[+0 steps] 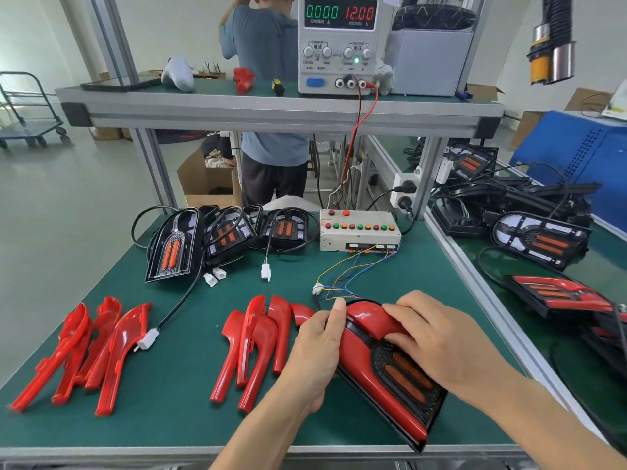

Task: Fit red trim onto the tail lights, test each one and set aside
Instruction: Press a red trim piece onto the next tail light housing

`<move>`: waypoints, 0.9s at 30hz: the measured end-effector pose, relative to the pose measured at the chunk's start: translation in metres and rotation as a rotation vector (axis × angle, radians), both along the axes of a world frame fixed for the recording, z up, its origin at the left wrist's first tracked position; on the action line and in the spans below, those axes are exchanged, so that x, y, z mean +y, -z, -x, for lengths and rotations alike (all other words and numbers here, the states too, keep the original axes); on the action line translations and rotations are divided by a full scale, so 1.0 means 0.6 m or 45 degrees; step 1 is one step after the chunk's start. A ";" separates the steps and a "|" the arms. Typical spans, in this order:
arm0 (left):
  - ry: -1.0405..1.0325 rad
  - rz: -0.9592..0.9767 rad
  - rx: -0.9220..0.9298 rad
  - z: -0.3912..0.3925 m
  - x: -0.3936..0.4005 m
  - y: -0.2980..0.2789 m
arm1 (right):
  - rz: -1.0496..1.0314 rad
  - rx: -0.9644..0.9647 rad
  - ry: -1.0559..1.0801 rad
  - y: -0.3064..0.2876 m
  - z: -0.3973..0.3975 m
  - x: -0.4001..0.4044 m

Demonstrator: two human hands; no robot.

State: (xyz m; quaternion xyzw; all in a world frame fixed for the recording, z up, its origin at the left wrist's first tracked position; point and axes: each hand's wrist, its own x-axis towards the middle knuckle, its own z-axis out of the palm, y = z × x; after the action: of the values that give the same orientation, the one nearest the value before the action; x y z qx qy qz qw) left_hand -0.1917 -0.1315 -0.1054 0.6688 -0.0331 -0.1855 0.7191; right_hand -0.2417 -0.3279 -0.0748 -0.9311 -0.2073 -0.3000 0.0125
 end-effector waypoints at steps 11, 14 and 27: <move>0.008 0.037 0.054 -0.008 0.001 0.007 | -0.057 0.161 -0.016 -0.017 0.013 -0.002; 0.020 0.060 0.055 -0.008 0.003 0.007 | -0.042 0.151 -0.013 -0.018 0.013 0.000; 0.018 0.051 0.044 -0.006 0.009 0.010 | -0.094 0.194 -0.058 -0.020 0.012 0.006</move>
State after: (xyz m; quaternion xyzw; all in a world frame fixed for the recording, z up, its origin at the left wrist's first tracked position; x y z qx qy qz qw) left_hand -0.1881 -0.1259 -0.1112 0.6507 -0.0293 -0.2015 0.7316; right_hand -0.2491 -0.3245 -0.0626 -0.9451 -0.2156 -0.2354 0.0695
